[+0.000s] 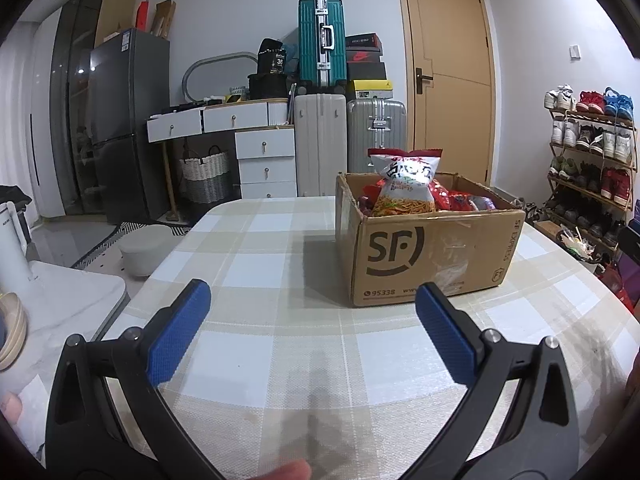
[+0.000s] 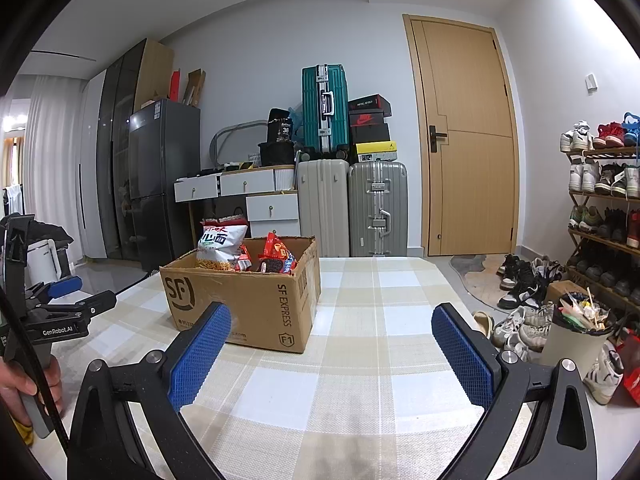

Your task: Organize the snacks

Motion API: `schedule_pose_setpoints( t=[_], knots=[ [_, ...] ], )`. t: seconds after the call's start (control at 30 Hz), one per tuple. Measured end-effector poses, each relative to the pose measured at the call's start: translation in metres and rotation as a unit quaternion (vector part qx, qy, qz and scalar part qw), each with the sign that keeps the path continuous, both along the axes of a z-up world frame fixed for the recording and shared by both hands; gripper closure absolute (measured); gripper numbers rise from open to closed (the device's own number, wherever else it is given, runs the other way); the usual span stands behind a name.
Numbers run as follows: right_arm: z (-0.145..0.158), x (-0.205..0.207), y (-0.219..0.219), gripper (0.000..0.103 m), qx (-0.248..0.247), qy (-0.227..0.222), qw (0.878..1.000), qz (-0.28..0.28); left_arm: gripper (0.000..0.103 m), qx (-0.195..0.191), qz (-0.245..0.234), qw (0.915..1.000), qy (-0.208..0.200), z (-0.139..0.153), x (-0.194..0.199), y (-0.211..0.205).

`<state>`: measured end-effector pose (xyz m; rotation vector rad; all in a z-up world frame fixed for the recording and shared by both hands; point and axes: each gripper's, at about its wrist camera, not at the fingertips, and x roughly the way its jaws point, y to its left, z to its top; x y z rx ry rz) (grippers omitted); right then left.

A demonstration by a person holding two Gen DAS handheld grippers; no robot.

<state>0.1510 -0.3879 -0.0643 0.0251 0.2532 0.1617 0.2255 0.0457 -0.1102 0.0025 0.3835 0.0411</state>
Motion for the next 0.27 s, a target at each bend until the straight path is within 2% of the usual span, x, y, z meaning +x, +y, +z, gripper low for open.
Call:
schedule_pose_setpoints(
  t=[0.27],
  knots=[
    [-0.0024,-0.0004,0.0014,0.001,-0.002,0.002,1.000,0.001,0.001,-0.004,-0.009,0.9999,-0.008,0.0010,-0.0034,0.0007]
  ],
)
